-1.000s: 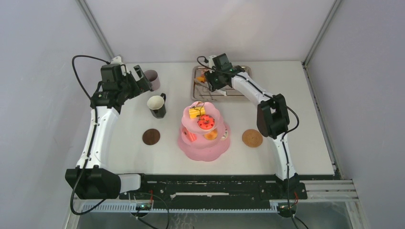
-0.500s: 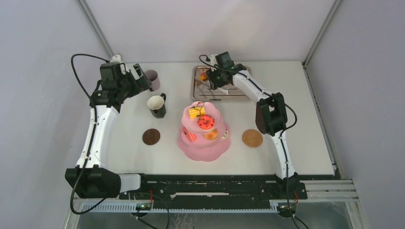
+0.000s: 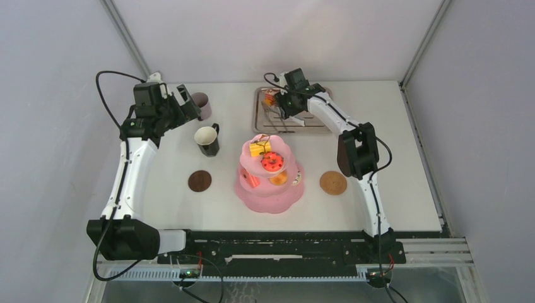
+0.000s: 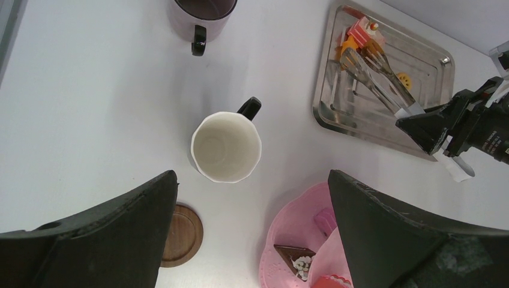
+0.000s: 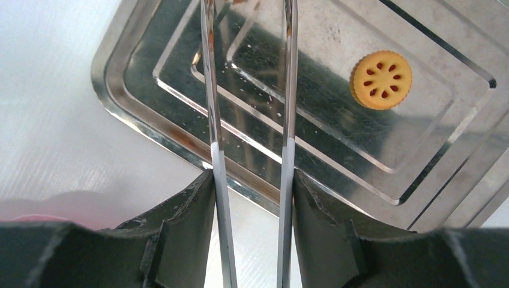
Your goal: Serve the afternoon tea
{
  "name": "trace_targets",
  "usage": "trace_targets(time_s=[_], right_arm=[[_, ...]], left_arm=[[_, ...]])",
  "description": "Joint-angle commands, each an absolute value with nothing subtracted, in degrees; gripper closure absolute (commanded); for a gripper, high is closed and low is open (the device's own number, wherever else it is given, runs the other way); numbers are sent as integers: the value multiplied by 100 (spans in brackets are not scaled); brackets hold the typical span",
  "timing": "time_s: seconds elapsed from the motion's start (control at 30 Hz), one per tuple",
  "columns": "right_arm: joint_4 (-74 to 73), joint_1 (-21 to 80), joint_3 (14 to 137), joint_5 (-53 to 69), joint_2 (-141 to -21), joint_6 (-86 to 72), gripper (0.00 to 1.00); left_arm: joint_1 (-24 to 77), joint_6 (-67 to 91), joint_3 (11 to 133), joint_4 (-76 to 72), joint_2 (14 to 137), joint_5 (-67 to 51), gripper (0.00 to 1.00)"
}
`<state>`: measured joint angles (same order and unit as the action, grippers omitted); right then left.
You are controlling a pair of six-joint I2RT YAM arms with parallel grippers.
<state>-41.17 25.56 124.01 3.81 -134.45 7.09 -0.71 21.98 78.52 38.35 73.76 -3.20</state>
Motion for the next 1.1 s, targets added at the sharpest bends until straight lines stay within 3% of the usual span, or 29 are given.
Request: trace_targets(time_s=[0.0,0.43,1.07], right_arm=[[-3929,2453,12102,159,-12965,552,46],[-3712,2657,11807,364,-12848,486,45],[-3923,2760,12722,-71,-13553,424,48]], left_arm=[[-62,2087,8234,3762,7343,-331,0],[-53,2114,8180,3757,7259,-342,0],[-58,2074,8141,3779,7234,-287,0]])
